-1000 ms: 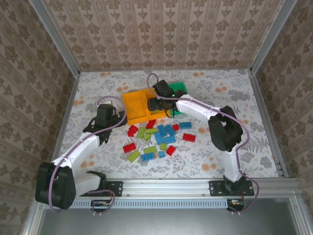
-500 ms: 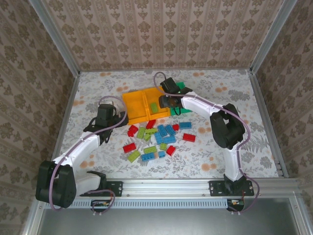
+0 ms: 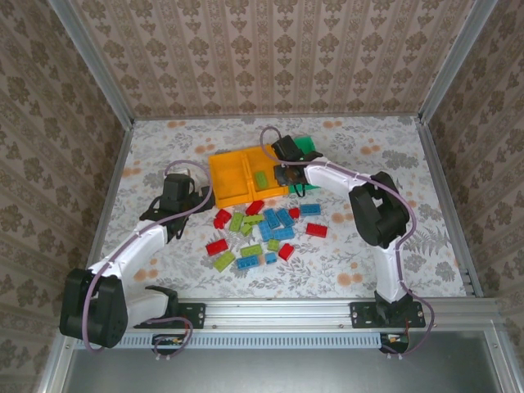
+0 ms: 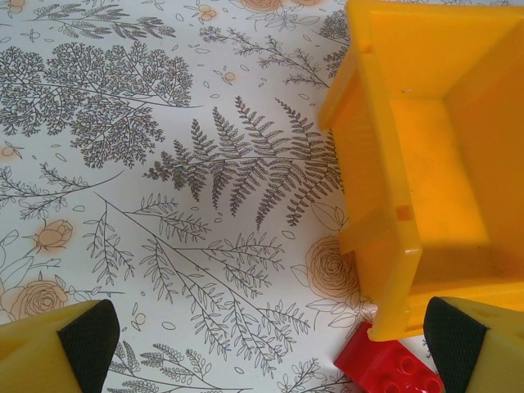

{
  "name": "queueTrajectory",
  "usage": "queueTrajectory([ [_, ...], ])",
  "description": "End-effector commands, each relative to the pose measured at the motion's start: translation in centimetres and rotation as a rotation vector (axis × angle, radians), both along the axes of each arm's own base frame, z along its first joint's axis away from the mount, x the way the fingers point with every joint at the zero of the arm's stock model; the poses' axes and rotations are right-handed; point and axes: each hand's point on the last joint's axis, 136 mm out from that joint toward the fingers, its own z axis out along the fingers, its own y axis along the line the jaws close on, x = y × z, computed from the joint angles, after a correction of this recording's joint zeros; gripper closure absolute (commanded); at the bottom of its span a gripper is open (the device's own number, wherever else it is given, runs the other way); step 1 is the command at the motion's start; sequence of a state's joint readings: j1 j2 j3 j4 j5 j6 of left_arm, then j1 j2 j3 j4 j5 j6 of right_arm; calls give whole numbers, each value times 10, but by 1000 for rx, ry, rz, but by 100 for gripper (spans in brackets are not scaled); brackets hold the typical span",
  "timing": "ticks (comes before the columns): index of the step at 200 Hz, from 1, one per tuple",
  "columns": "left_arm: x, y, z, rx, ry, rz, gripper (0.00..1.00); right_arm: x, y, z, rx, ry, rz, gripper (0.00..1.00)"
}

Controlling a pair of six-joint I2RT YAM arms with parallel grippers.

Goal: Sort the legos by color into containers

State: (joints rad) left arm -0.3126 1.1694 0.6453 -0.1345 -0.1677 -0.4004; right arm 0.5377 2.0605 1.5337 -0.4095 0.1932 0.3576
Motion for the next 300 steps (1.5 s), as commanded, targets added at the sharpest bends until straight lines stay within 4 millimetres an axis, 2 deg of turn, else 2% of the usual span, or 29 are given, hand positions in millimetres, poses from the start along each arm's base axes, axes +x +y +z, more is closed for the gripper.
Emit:
queueTrajectory([
  [1, 2, 0, 7, -23, -20, 12, 0, -19, -29, -12, -64, 39, -90, 77],
  [40, 2, -8, 4, -39, -6, -26, 0, -36, -54, -13, -110, 35, -168, 78],
  [60, -3, -11, -4, -19, 42, -43, 0, -44, -63, -18, -101, 53, -206, 78],
  [99, -18, -34, -24, -3, 119, -152, 0, -52, -59, -20, -54, 71, -210, 77],
  [131, -35, -50, -38, 18, 159, -221, 1, -56, -53, -5, -12, 51, -198, 74],
  [147, -42, -49, -44, 16, 169, -224, 1, -58, -51, 3, 9, 42, -192, 69],
  [176, -53, -49, -48, 7, 173, -256, 5, -64, -53, 17, 28, 24, -185, 50],
  [189, -59, -48, -51, 5, 183, -262, 8, -66, -53, 25, 42, 7, -179, 36],
  [201, -62, -47, -54, 3, 191, -267, 10, -66, -53, 34, 52, -11, -169, 30],
  [210, -69, -55, -57, 3, 199, -302, 12, -67, -53, 40, 54, -23, -159, 28],
  [230, -72, -56, -62, 7, 214, -310, 16, -67, -57, 48, 47, -32, -151, 25],
  [300, -61, -64, -72, 34, 282, -329, 24, -75, -87, 45, 49, -18, -187, 24],
])
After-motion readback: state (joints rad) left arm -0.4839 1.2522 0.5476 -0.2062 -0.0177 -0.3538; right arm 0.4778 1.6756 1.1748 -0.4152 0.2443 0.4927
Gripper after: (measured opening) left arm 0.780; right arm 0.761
